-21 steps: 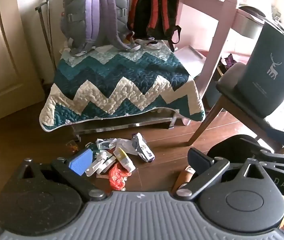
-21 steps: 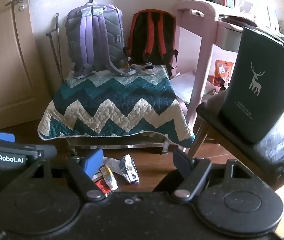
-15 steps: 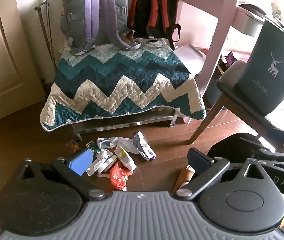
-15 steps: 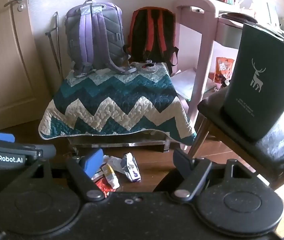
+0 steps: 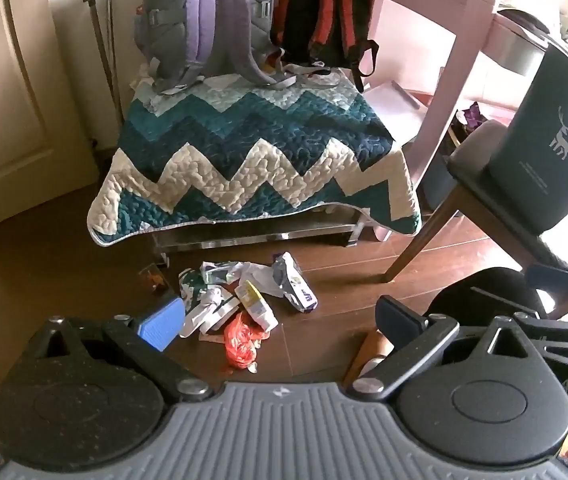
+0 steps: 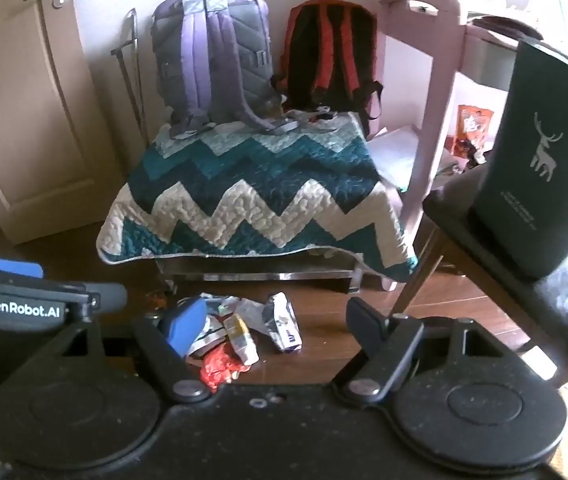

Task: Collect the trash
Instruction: 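Approach the trash pile under the quilted bench with both tools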

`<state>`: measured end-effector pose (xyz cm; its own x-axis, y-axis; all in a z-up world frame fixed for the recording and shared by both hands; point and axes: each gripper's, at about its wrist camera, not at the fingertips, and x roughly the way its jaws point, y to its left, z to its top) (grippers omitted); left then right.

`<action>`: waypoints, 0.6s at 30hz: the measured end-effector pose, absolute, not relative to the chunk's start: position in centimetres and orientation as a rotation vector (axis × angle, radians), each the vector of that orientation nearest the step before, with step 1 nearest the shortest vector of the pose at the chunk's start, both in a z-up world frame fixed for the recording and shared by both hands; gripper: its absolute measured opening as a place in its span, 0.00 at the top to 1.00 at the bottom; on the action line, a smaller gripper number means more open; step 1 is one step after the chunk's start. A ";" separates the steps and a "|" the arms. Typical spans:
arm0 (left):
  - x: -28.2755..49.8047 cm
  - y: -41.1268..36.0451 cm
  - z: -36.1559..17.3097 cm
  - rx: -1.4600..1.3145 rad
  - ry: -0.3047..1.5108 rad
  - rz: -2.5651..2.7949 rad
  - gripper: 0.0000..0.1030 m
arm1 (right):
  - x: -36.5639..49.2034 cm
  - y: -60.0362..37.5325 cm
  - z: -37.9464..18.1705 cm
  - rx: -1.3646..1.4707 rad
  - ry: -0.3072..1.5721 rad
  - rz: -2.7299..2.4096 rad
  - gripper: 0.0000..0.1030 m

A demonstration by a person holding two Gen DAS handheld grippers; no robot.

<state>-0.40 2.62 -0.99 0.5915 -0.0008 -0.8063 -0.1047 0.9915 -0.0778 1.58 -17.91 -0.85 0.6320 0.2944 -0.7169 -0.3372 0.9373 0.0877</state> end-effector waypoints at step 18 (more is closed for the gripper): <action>0.8 2.7 -1.8 -0.135 0.973 0.091 0.01 | 2.7 -17.5 -1.4 -0.059 0.848 0.402 0.25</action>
<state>0.76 2.74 -1.82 0.5603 0.0161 -0.8281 -0.1370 0.9878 -0.0735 2.67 -17.47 -1.43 0.5913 0.3223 -0.7393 -0.3687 0.9233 0.1076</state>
